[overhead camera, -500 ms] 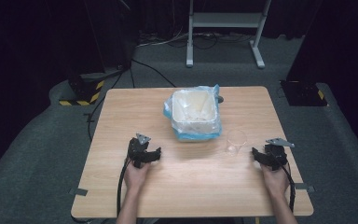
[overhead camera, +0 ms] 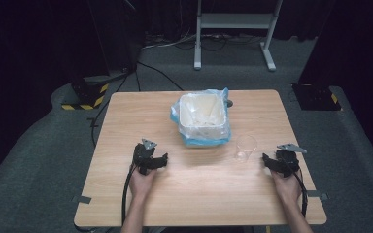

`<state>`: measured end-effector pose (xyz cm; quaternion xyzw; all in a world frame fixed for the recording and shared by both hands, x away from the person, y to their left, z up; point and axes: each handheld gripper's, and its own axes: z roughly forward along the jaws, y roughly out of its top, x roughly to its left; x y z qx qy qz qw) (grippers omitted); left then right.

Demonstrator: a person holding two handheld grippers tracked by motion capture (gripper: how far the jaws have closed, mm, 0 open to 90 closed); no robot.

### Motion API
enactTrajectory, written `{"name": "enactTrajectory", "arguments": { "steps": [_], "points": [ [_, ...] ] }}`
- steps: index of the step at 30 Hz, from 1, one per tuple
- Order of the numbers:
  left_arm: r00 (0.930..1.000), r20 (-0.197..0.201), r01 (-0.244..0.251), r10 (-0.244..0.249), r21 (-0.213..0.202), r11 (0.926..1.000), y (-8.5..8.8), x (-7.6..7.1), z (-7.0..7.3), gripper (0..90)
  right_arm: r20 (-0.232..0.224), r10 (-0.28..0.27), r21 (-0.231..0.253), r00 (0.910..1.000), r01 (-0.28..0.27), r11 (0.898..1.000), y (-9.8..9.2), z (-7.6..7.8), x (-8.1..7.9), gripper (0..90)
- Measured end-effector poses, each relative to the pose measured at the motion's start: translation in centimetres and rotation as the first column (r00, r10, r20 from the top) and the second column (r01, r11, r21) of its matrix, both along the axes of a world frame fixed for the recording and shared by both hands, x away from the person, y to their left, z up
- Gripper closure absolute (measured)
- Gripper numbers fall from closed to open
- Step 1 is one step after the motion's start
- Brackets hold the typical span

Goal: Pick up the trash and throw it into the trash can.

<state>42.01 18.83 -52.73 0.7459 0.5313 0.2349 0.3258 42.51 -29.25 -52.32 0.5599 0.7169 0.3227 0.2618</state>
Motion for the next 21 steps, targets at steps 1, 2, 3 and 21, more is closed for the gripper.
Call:
{"name": "enactTrajectory", "arguments": {
  "steps": [1, 2, 3, 21],
  "points": [
    [1.0000, 0.000, 0.000, 0.000, 0.000, 1.0000, 0.00, 0.00, 0.00, 20.5, -0.001, -0.001, 0.001, 1.0000, 0.001, 1.000, 0.01, 0.00, -0.01, 38.5],
    [1.0000, 0.000, 0.000, 0.000, 0.000, 1.0000, 0.00, 0.00, 0.00, 20.5, 0.000, -0.001, -0.001, 1.0000, 0.001, 1.000, 0.01, 0.00, -0.02, 38.6],
    [1.0000, 0.000, 0.000, 0.000, 0.000, 1.0000, 0.00, 0.00, 0.00, 20.5, 0.000, 0.001, -0.002, 1.0000, -0.001, 1.000, 0.00, 0.00, -0.01, 38.6],
    [1.0000, 0.000, 0.001, -0.001, 0.000, 1.0000, 0.00, 0.01, 0.00, 20.5, 0.002, -0.004, 0.005, 1.0000, 0.004, 1.000, -0.10, 0.10, -0.29, 47.8]
  ]
}}
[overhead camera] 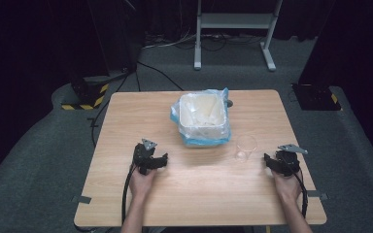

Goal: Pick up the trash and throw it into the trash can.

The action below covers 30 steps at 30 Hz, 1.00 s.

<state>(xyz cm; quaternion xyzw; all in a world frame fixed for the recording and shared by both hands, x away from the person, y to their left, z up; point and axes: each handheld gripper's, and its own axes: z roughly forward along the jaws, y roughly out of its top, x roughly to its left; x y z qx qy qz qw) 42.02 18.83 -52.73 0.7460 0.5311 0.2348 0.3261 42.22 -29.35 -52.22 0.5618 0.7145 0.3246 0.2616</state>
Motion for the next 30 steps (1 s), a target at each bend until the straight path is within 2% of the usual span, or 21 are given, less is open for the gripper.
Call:
{"name": "enactTrajectory", "arguments": {
  "steps": [4, 7, 11, 12, 15, 17, 23, 27, 30],
  "points": [
    [1.0000, 0.001, -0.002, 0.002, -0.002, 1.0000, 0.0, 0.0, 0.0, 20.5, 0.013, 0.015, 0.003, 0.9998, -0.015, 1.000, -0.1, 0.3, -0.3, 48.4],
    [1.0000, 0.001, -0.002, 0.002, -0.002, 1.0000, 0.0, 0.0, 0.0, 20.5, 0.028, 0.020, 0.030, 0.9994, -0.021, 0.999, -0.4, 0.8, -0.6, 49.2],
    [1.0000, 0.002, -0.002, 0.002, -0.002, 1.0000, 0.0, 0.0, 0.0, 20.5, 0.040, 0.029, 0.041, 0.9988, -0.031, 0.999, -0.4, 1.2, -0.8, 50.5],
    [1.0000, 0.002, -0.001, 0.001, 0.000, 1.0000, 0.0, 0.0, 0.0, 20.8, 0.045, 0.037, 0.061, 0.9983, -0.040, 0.997, -0.4, 1.5, -0.9, 52.3],
    [1.0000, 0.002, -0.001, 0.001, 0.000, 1.0000, 0.0, 0.0, 0.0, 20.8, 0.051, 0.044, 0.066, 0.9977, -0.047, 0.997, -0.3, 1.9, -0.9, 52.5],
    [1.0000, 0.002, -0.001, 0.001, 0.001, 1.0000, 0.0, 0.0, 0.0, 20.9, 0.065, 0.055, 0.097, 0.9964, -0.061, 0.993, -0.3, 2.5, -1.1, 52.7],
    [1.0000, 0.002, -0.001, 0.001, 0.000, 1.0000, 0.0, 0.0, 0.0, 20.9, 0.058, 0.076, 0.125, 0.9955, -0.082, 0.989, -0.4, 3.5, -1.1, 53.6],
    [1.0000, 0.001, 0.001, -0.001, 0.001, 1.0000, 0.0, 0.0, 0.0, 20.9, 0.068, 0.090, 0.142, 0.9936, -0.099, 0.985, -0.6, 4.1, -1.1, 53.8],
    [1.0000, 0.001, 0.001, -0.001, 0.001, 1.0000, 0.0, 0.0, 0.0, 20.9, 0.082, 0.099, 0.133, 0.9917, -0.109, 0.985, -0.4, 4.4, -1.1, 53.9]
  ]
}}
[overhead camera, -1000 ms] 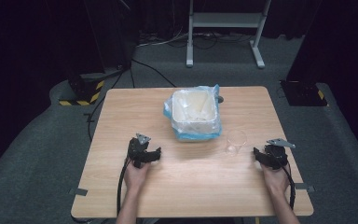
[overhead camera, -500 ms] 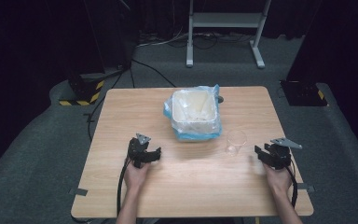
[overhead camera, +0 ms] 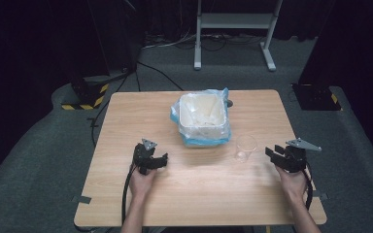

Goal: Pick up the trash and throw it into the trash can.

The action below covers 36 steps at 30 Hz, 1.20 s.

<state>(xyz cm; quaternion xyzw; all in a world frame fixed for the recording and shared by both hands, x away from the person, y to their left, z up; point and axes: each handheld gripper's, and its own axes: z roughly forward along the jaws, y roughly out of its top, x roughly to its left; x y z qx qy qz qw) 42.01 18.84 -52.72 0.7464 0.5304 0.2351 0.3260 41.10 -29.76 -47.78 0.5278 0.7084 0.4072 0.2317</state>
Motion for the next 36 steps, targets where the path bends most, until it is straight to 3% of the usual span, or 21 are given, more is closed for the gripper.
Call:
{"name": "enactTrajectory", "arguments": {
  "steps": [25, 36],
  "points": [
    [1.0000, 0.000, 0.000, 0.000, -0.001, 1.0000, 0.0, 0.0, 0.0, 20.9, 0.060, 0.049, 0.024, 0.9970, -0.050, 0.998, 1.2, 3.7, 0.4, 54.0],
    [1.0000, -0.001, 0.001, -0.001, -0.002, 1.0000, 0.0, 0.0, 0.0, 20.8, 0.071, 0.098, 0.009, 0.9927, -0.099, 0.995, 2.5, 5.0, 1.2, 56.0]
  ]
}}
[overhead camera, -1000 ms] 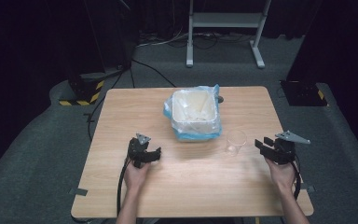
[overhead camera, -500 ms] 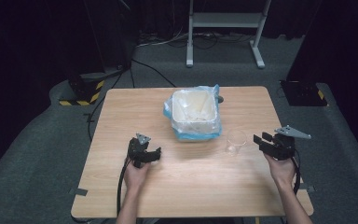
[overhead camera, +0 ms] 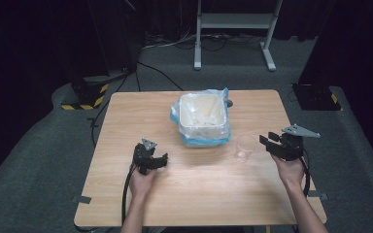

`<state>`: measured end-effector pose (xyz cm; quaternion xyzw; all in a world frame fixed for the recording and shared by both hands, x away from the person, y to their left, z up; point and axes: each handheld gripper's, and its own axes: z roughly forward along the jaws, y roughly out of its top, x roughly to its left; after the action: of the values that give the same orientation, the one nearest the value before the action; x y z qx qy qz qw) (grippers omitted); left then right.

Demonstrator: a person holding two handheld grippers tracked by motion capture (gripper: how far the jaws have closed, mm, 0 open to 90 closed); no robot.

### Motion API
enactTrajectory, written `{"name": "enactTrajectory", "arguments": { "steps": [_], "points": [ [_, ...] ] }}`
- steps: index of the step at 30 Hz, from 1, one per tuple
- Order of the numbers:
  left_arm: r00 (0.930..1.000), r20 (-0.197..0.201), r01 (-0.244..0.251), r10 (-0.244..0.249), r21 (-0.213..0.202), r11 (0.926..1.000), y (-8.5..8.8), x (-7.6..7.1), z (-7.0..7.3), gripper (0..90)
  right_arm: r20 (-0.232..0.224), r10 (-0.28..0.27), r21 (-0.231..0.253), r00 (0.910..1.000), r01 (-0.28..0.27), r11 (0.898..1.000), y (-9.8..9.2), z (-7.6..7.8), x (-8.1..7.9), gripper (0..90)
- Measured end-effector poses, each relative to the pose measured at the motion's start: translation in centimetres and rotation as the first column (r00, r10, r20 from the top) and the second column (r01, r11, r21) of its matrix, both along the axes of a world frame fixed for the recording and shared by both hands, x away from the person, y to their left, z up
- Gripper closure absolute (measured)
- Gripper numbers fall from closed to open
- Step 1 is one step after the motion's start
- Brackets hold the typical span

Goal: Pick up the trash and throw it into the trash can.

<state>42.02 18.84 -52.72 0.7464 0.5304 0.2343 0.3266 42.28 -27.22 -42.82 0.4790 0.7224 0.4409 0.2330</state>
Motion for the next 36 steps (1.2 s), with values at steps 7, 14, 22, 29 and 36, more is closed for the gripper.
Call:
{"name": "enactTrajectory", "arguments": {
  "steps": [7, 14, 22, 29, 36],
  "points": [
    [1.0000, 0.000, 0.000, 0.000, 0.001, 1.0000, 0.0, 0.0, 0.0, 20.8, -0.008, 0.019, -0.003, 0.9998, -0.019, 1.000, 0.5, 0.2, 0.5, 58.2],
    [1.0000, 0.000, 0.000, 0.000, 0.000, 1.0000, 0.0, 0.0, 0.0, 20.8, -0.020, 0.038, -0.010, 0.9991, -0.038, 0.999, 1.0, 0.2, 1.1, 59.2],
    [1.0000, 0.001, 0.000, 0.000, 0.002, 1.0000, 0.0, 0.0, 0.0, 20.8, -0.046, 0.062, -0.015, 0.9970, -0.062, 0.998, 1.7, -0.3, 1.8, 61.1],
    [1.0000, 0.000, 0.000, 0.000, 0.000, 1.0000, 0.0, 0.0, 0.0, 20.8, -0.073, 0.081, -0.018, 0.9940, -0.083, 0.996, 2.1, -0.9, 2.5, 64.0],
    [1.0000, 0.000, 0.000, 0.000, 0.000, 1.0000, 0.0, 0.0, 0.0, 20.8, -0.110, 0.086, -0.018, 0.9902, -0.088, 0.996, 2.3, -1.7, 3.2, 68.7]
  ]
}}
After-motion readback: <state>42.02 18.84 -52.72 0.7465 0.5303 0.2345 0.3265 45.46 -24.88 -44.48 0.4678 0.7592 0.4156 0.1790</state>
